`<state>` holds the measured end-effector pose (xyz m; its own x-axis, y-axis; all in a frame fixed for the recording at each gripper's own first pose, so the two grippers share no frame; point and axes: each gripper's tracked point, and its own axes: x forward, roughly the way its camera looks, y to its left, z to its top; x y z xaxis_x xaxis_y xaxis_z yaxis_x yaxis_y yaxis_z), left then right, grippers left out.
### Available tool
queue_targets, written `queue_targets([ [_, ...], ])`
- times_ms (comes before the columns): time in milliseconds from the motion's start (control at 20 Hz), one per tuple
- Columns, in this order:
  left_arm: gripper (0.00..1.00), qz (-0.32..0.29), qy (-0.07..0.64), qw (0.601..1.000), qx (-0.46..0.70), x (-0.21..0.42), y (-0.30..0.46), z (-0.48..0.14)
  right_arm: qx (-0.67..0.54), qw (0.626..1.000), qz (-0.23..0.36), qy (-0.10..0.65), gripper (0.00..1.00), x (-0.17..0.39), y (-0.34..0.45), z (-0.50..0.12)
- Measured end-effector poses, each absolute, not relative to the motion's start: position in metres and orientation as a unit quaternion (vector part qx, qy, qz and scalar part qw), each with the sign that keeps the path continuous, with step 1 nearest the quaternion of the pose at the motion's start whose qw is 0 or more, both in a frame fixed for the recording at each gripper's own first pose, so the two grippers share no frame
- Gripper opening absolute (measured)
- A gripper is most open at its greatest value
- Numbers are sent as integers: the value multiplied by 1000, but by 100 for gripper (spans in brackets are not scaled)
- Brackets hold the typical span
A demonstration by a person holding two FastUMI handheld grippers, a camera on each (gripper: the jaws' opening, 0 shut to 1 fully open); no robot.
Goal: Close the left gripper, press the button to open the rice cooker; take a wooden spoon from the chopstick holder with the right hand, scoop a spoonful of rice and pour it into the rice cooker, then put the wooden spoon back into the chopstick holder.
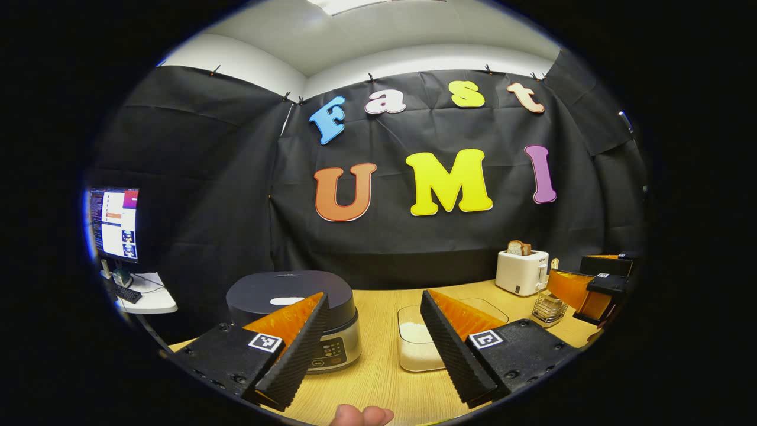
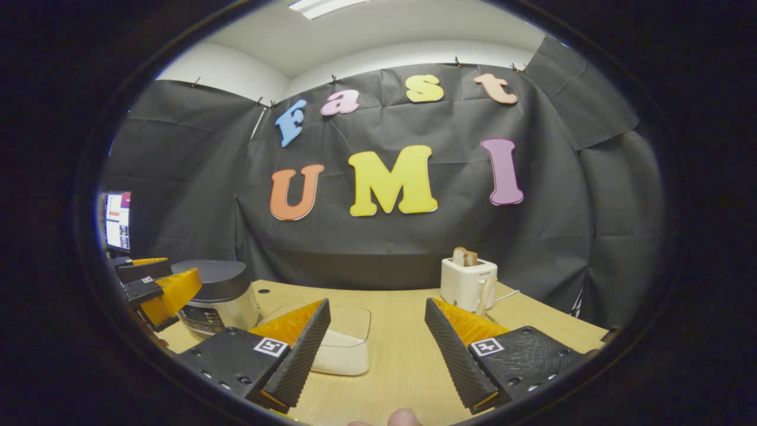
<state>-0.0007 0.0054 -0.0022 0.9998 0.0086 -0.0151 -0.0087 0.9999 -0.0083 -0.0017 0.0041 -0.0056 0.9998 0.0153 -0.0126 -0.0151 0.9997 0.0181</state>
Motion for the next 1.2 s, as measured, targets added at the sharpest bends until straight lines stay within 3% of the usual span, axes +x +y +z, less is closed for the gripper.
queue_targets([
  [650, 100, 36, 12, 999, 14, 2, 34, 1, 4, 999, 33, 2, 96, 13, -5, -8],
  [750, 96, 30, 35, 999, 9, 10, 43, -1, 12, 998, 57, 11, 96, 16, 0, -14],
  [1050, 68, 36, 138, 989, -40, 38, 90, -28, 34, 995, 88, 21, 96, 19, -21, -30],
  [1200, 45, 18, 197, 976, -86, 49, 87, -42, 39, 996, 82, 22, 96, 20, -33, -33],
])
